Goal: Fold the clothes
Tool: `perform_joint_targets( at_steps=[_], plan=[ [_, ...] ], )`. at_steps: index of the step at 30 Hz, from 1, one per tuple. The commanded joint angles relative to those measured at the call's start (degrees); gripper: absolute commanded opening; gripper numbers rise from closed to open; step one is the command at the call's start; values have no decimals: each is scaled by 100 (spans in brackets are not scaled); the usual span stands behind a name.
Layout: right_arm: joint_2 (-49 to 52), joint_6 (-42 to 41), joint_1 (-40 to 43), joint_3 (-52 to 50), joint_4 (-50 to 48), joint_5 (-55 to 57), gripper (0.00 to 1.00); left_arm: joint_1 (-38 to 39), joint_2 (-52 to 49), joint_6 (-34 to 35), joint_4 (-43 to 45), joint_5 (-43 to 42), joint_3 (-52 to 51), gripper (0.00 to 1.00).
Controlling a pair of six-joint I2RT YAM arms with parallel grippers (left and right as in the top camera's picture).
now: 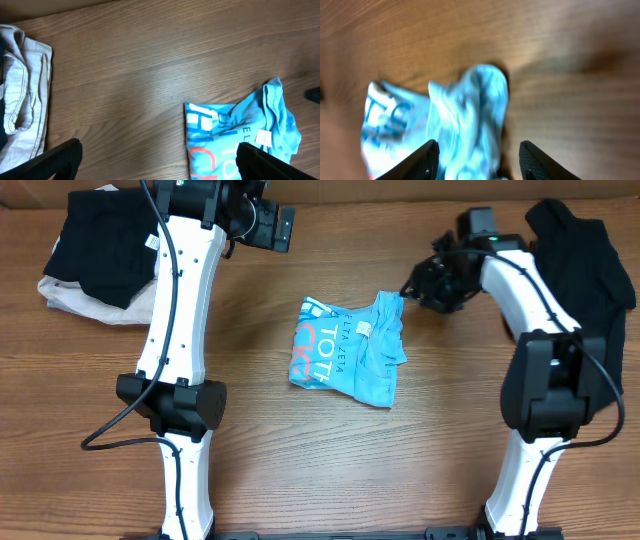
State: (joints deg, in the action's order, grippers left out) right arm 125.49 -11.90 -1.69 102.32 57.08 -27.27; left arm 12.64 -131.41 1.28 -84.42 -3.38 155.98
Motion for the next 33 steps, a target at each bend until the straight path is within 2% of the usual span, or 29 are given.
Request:
perform_joint_targets(
  at_steps=[1,5,10,15,19,21,28,33],
  plan=[
    [-286,472,170,105,284,-693,55,-33,-52,-151,-120,-428,-48,100],
    [-387,656,247,105,684,-608,57,66,-52,-315,-254,-1163,-339,100],
    [-485,662,387,105,796,-584,60,435,-52,-535,-223,-1320,-1187,100],
    [-485,660,562,105,881,-584,50,920,-52,-560,83,-1005,-2345,100],
    [-485,660,629,105,977,-350,50,1185,-52,-555,398,-1019,-3335,88],
    [-485,662,627,105,1012,-212,50,1233,-52,-557,483,-990,-3716,86],
    [-485,660,627,103,1032,-76,50,1233,-52,-450,1204,-905,-4927,89],
    [-485,662,627,103,1029,-61,50,1220,-52,-448,1923,-144,-5534,96]
  ],
)
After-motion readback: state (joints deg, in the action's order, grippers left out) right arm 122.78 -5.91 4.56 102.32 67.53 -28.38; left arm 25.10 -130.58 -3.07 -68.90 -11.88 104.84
